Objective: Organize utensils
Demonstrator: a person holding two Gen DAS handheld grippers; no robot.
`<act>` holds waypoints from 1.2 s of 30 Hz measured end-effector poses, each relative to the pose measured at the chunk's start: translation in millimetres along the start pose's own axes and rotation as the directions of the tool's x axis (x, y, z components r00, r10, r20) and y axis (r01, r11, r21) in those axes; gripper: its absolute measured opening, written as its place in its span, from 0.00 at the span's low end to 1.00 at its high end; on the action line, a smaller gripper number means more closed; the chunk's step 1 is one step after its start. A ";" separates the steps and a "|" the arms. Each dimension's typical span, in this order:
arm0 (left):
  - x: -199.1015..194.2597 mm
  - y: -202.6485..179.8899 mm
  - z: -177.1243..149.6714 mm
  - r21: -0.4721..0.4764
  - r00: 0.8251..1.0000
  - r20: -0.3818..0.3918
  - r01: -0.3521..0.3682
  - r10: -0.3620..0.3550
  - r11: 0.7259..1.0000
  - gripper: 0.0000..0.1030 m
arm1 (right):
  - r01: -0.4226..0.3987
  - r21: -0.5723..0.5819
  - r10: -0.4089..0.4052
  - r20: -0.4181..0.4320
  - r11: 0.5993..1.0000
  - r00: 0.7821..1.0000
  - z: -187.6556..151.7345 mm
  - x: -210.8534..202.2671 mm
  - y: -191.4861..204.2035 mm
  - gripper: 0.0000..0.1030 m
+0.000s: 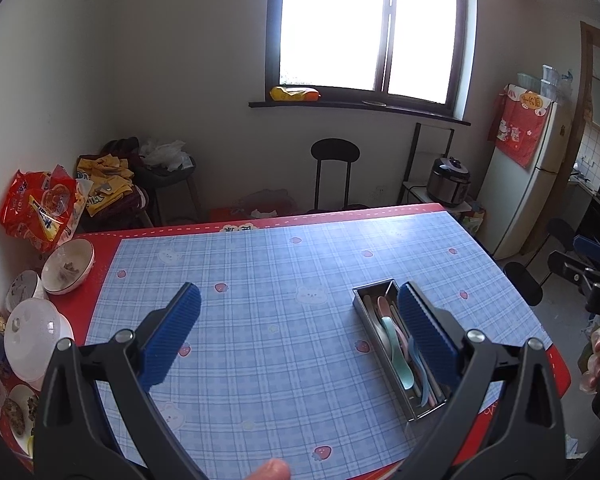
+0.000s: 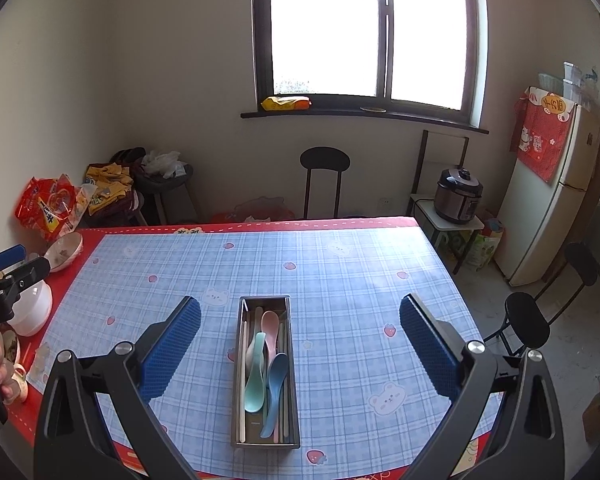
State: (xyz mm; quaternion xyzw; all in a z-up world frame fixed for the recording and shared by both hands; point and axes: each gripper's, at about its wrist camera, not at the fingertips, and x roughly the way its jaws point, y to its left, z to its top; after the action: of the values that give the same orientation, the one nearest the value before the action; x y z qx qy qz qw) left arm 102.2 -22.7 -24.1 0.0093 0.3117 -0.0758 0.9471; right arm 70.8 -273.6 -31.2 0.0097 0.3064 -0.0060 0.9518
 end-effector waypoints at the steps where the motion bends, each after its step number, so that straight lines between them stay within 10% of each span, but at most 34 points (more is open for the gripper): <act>1: 0.3 -0.4 -0.1 0.000 1.000 -0.002 0.000 0.000 1.000 0.95 | 0.000 0.000 0.000 -0.001 1.000 1.000 0.2 0.3 0.2 0.95; 36: 4.4 11.8 -6.4 -0.028 0.999 -0.034 -0.029 0.028 0.999 0.95 | -0.010 0.015 0.011 -0.025 1.000 1.000 -5.0 8.5 -0.9 0.95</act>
State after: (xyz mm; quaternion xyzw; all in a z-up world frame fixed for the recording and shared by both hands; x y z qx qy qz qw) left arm 103.6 -11.2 -32.1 0.0013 0.3283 -0.0578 0.9428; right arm 74.7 -274.4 -40.3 0.0186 0.3181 -0.0033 0.9479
